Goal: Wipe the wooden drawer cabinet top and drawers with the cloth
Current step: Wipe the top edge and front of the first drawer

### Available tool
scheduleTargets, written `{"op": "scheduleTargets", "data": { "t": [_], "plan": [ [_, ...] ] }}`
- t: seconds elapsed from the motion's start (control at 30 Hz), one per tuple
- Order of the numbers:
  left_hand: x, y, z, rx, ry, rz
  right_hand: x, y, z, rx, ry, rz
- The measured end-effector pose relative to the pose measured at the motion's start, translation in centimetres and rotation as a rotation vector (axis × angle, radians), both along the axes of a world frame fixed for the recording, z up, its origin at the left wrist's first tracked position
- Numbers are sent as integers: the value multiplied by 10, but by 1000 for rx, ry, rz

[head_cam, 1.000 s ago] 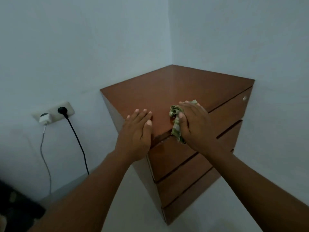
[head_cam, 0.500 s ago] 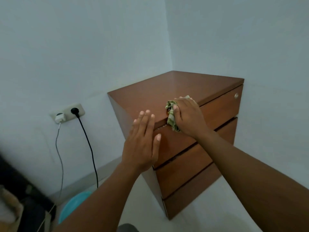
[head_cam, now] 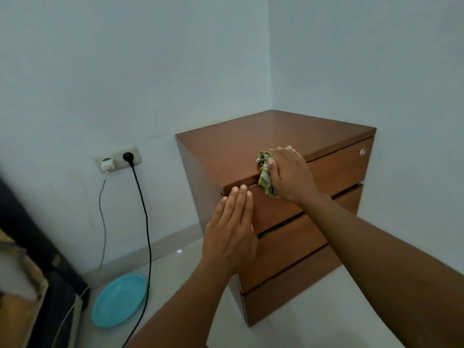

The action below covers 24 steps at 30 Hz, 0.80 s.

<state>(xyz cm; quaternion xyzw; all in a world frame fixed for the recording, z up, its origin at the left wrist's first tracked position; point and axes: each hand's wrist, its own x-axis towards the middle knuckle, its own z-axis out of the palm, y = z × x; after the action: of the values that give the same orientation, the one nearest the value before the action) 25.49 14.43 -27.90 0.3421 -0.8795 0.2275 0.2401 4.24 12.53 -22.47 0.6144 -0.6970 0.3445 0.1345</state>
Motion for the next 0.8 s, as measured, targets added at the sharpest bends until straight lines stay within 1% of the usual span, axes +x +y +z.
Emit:
{"op": "scheduleTargets", "data": {
  "t": [0.2, 0.4, 0.6, 0.8],
  "plan": [
    [-20, 10, -3, 88, 70, 95, -5, 3, 0, -4, 17, 26],
    [-31, 15, 16, 170, 105, 109, -10, 5, 1, 14, 23, 43],
    [-35, 14, 32, 182, 91, 118, -12, 8, 4, 39, 24, 29],
    [-38, 19, 33, 200, 93, 118, -13, 8, 7, 53, 34, 29]
  ]
}}
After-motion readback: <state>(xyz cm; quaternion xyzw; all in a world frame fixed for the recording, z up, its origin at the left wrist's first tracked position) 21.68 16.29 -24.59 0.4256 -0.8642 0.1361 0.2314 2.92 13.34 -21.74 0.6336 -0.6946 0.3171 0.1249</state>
